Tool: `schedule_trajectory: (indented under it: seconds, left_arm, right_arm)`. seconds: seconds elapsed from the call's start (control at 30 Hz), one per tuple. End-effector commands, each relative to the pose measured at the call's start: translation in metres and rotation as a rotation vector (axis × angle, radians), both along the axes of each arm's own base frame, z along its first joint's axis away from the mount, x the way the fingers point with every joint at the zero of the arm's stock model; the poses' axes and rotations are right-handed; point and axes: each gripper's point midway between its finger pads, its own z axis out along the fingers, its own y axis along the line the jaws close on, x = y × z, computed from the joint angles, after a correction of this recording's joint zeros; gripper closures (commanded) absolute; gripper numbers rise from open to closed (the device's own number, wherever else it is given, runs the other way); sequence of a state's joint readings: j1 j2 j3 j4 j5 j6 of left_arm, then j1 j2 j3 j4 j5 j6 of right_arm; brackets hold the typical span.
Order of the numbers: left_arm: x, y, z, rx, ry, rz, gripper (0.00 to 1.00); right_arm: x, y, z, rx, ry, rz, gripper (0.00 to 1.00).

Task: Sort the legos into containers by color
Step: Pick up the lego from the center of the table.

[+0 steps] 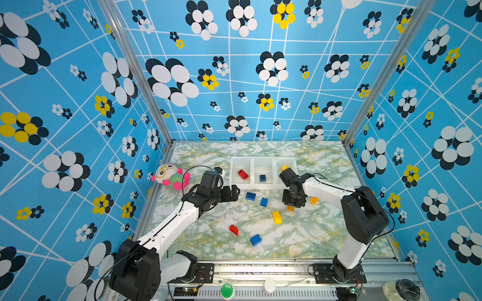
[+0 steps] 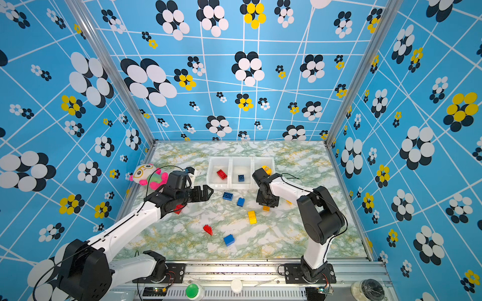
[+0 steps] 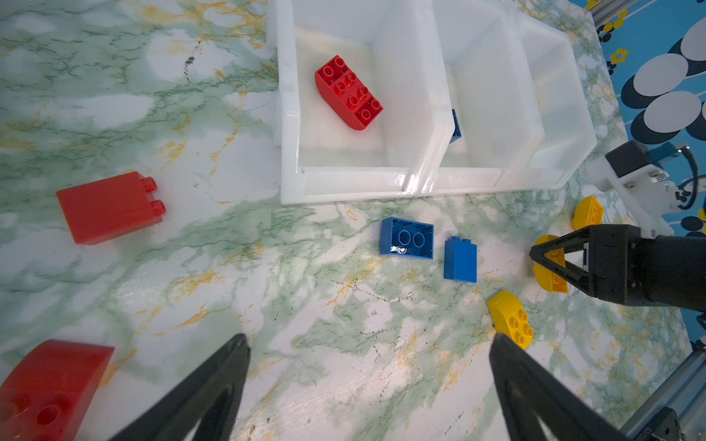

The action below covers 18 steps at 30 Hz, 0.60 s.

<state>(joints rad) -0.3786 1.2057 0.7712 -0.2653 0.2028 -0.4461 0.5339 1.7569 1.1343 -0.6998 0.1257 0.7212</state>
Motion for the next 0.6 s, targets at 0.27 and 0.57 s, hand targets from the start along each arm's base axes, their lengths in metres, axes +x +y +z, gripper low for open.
schedule_trajectory:
  seconds: [0.27,0.57]
  left_arm:
    - [-0.002,0.001,0.000,-0.013,0.009,0.001,0.01]
    - [-0.002,0.001,-0.001,-0.006,0.016,0.001,0.01]
  right_arm:
    - [0.056,-0.003,0.074,-0.069,-0.167,0.094,0.70]
    - [0.118,0.003,0.081,-0.076,-0.215,0.129,0.69]
